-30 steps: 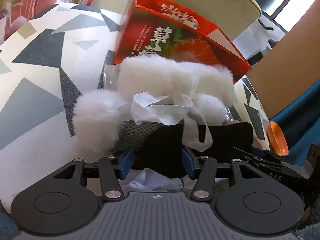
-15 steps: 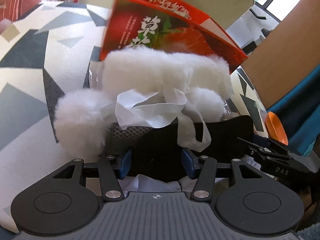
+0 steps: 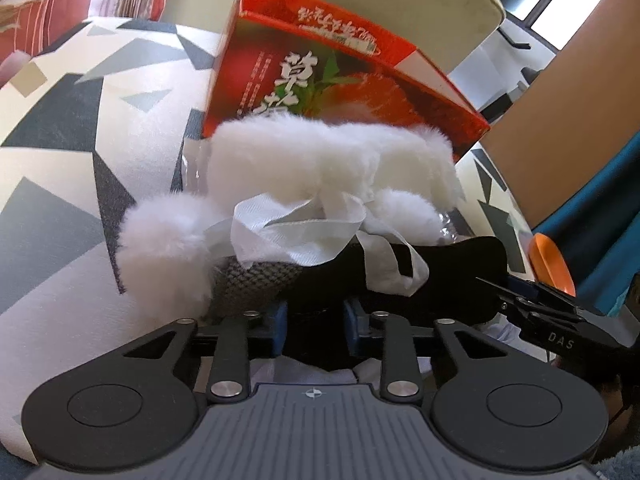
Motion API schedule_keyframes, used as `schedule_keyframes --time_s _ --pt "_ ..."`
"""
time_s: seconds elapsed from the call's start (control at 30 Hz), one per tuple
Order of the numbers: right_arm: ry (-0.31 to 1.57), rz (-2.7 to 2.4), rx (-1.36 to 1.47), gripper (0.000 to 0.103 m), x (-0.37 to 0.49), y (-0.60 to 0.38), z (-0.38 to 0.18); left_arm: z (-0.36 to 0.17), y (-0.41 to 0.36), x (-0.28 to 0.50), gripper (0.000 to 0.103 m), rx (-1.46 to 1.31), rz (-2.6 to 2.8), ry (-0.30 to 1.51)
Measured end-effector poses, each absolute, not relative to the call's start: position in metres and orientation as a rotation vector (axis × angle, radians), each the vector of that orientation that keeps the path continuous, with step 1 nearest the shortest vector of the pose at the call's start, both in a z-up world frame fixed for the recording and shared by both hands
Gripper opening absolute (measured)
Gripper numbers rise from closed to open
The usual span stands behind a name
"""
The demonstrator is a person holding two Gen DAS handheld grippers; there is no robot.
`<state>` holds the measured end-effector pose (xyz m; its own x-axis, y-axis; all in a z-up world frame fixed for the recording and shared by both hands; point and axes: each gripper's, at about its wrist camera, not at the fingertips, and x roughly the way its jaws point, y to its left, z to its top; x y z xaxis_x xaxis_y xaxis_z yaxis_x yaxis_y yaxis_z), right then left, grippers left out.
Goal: Organize soft objects
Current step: 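Close the right gripper on the black eye mask and lift it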
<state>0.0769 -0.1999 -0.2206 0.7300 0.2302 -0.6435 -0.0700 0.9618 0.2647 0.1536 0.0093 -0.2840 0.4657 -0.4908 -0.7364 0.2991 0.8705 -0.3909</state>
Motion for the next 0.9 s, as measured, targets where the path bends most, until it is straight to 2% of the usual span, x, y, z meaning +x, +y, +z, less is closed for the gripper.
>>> schedule_keyframes --time_s 0.2,0.33,0.53,0.9 --pt "0.717 0.162 0.252 0.047 0.074 -0.209 -0.214 -0.273 0.005 0.149 0.016 -0.18 -0.495 0.937" --pt "0.702 0.161 0.255 0.033 0.072 -0.212 -0.207 -0.261 0.004 0.144 0.011 -0.152 -0.49 0.885" --pt "0.664 0.166 0.255 0.014 0.069 -0.219 -0.191 -0.242 0.004 0.139 0.01 -0.14 -0.489 0.815" --pt "0.601 0.196 0.231 0.012 0.069 -0.214 -0.166 -0.23 0.008 0.138 0.01 -0.148 -0.466 0.774"
